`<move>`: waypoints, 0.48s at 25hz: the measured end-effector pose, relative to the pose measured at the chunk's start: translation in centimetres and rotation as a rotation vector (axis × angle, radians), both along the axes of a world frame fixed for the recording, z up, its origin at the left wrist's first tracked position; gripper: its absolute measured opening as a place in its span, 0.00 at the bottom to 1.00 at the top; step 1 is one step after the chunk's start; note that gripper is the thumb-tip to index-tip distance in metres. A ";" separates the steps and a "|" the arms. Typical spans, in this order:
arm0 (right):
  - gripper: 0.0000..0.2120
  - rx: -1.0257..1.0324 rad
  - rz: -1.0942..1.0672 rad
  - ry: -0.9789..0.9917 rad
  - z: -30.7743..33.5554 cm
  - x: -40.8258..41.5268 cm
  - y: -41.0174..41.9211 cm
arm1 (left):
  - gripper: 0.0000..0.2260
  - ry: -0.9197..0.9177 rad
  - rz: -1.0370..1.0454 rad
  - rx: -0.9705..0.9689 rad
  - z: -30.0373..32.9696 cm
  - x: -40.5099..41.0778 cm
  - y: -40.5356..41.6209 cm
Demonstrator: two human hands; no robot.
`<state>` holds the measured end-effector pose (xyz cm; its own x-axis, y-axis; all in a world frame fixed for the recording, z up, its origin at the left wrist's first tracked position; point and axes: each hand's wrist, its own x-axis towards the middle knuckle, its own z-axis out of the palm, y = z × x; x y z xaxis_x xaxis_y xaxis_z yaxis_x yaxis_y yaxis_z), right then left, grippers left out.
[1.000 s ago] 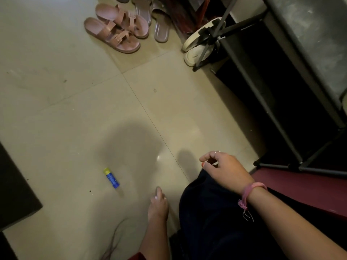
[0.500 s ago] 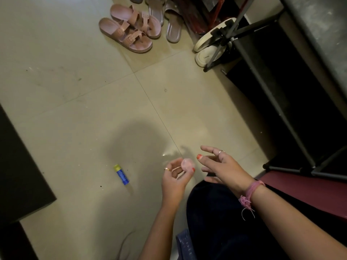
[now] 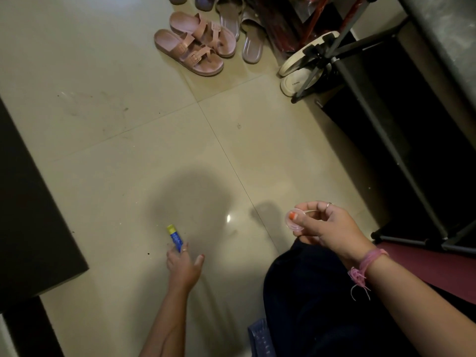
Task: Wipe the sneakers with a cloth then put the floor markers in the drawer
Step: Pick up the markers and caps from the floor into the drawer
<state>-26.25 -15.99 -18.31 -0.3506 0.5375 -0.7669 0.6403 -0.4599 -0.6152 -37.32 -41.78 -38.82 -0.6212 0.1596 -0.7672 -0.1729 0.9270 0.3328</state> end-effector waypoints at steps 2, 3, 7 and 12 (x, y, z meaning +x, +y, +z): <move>0.11 0.010 0.001 -0.021 -0.1 0.1 0.2 | 0.31 -0.098 0.030 -0.054 -1.6 -0.5 -0.9; 0.11 0.014 0.012 -0.032 -0.2 0.1 0.2 | 0.31 -0.118 0.039 -0.049 -2.0 -0.7 -0.8; 0.10 0.042 0.005 -0.046 -0.2 -0.2 0.4 | 0.27 -0.126 0.036 -0.052 -3.4 -1.2 0.9; 0.10 0.054 0.004 -0.044 0.0 -1.2 0.3 | 0.22 -0.151 0.120 -0.098 -3.5 -0.8 0.9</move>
